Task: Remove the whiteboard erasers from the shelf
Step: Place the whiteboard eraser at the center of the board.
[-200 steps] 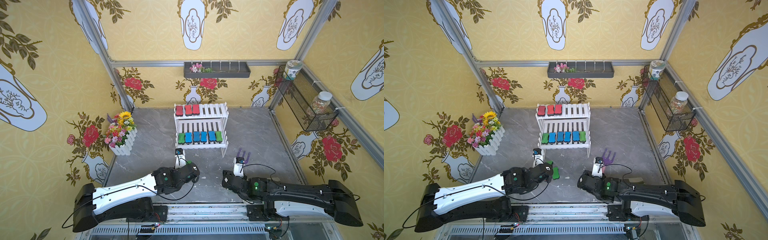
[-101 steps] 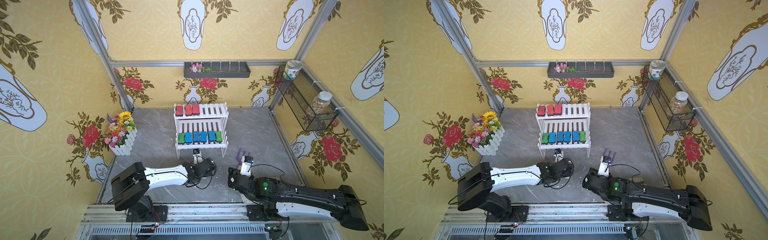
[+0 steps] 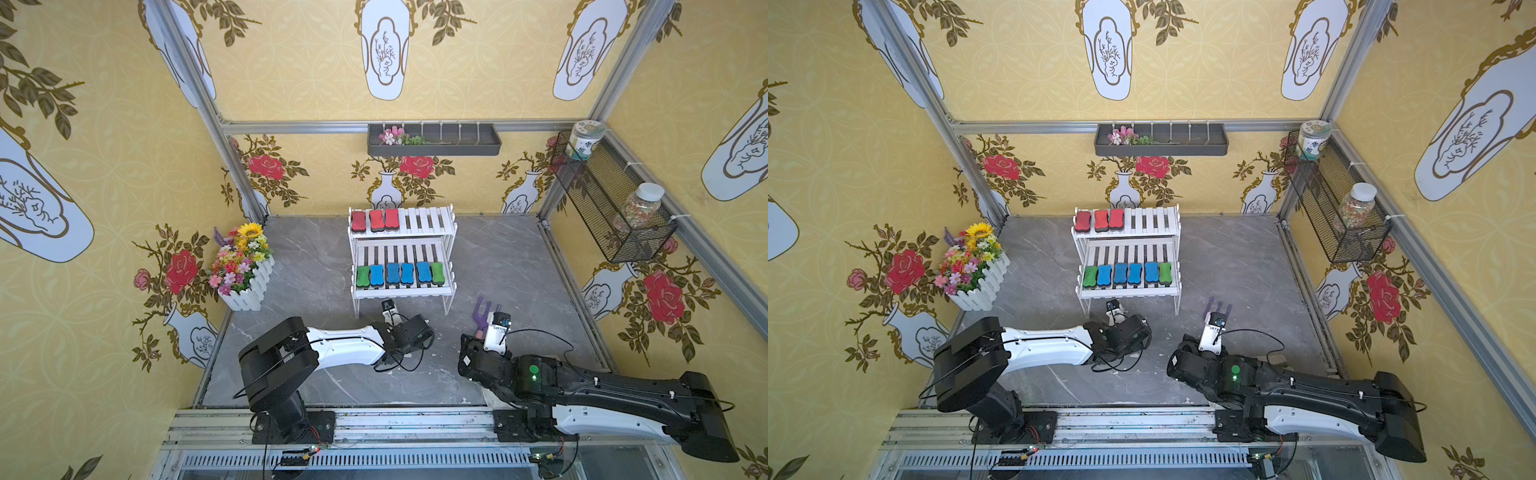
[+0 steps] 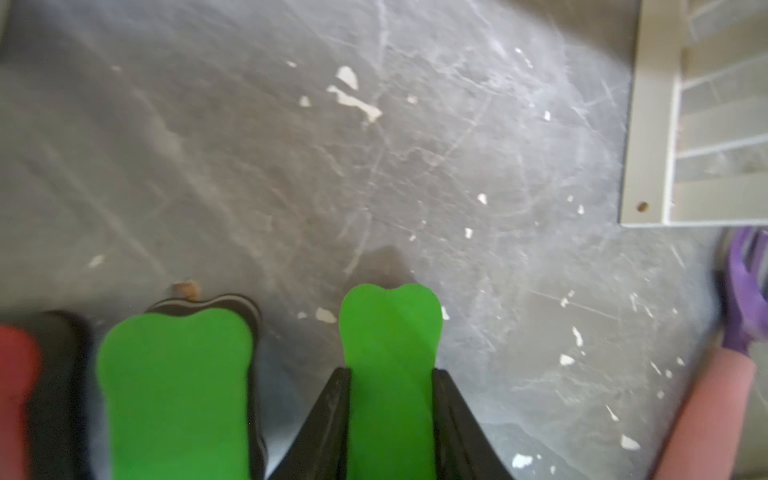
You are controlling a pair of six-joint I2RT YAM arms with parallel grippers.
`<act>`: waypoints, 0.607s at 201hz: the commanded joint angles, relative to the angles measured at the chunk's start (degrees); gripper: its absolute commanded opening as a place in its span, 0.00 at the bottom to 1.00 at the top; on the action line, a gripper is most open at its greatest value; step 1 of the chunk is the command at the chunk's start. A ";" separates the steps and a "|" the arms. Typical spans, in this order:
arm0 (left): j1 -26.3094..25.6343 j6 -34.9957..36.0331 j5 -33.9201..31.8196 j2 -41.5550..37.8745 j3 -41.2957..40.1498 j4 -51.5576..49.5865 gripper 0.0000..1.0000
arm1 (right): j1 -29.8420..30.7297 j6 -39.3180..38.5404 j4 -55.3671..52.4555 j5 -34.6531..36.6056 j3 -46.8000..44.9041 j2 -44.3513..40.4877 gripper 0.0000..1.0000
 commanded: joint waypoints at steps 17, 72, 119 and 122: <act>-0.69 -2.93 -2.25 2.99 2.69 -7.28 0.37 | 0.16 0.98 -0.39 1.67 -0.17 -0.02 0.64; -0.94 -3.08 -1.72 1.36 1.59 -6.88 0.50 | 0.71 3.09 -3.38 3.07 0.71 -0.96 0.66; -1.94 -1.79 -4.08 -1.40 1.99 -8.50 0.59 | 0.78 3.48 -4.45 4.15 0.79 -3.10 0.67; -2.03 -1.39 -4.05 -1.51 2.07 -8.41 0.59 | 0.80 3.48 -4.49 4.22 0.84 -3.03 0.67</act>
